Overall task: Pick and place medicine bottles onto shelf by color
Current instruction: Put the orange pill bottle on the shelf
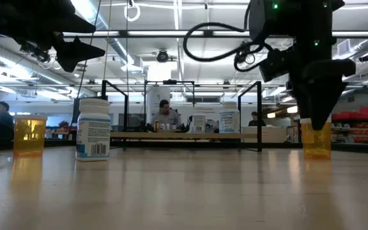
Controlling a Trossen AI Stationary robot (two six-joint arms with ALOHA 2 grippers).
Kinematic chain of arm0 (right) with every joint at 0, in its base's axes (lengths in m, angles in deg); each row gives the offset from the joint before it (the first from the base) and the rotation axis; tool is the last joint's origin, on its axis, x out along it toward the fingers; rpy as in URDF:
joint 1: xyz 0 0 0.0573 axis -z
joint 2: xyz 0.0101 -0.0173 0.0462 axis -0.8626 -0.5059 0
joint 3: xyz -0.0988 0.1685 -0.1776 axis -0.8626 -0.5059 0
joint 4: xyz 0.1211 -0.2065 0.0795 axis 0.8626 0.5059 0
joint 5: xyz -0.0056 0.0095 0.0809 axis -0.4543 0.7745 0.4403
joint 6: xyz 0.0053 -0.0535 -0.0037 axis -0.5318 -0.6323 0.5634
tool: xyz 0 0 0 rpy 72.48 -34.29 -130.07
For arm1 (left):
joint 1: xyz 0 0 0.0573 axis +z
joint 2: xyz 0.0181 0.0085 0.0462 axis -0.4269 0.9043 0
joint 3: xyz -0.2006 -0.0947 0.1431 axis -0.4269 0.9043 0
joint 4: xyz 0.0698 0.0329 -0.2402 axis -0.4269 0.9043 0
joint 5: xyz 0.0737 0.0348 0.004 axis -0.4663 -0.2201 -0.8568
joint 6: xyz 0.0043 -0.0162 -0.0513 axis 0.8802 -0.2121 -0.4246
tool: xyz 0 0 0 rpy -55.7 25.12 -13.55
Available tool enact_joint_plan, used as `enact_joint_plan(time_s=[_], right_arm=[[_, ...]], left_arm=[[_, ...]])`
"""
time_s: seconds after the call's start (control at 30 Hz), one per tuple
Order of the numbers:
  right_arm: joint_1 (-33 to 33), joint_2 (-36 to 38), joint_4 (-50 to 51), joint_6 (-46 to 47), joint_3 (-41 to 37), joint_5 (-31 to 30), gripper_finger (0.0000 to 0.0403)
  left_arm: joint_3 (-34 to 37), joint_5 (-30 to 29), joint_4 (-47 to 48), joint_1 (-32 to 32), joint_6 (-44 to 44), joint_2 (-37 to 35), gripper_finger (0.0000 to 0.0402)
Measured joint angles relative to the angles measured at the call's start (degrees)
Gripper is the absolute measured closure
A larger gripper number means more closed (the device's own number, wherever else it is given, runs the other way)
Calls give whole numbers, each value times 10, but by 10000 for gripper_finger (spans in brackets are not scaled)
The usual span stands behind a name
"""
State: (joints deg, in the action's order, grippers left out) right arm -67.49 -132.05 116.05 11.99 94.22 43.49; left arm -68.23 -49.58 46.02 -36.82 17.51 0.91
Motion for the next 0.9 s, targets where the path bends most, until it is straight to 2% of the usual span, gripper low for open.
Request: enact_joint_plan(time_s=[0.33, 0.5, 0.77, 0.9], right_arm=[[0, -19, 2, 0, 0, 0, 66], [0, -19, 2, -1, 0, 0, 100], [0, -18, 0, -3, 0, 0, 180], [0, -18, 0, -3, 0, 1, 192]], left_arm=[[0, 0, 0, -9, 0, 0, 115], [0, 0, -2, -12, 0, 0, 115], [0, 0, -2, -12, 0, 0, 115], [0, 0, -2, -12, 0, 0, 115]])
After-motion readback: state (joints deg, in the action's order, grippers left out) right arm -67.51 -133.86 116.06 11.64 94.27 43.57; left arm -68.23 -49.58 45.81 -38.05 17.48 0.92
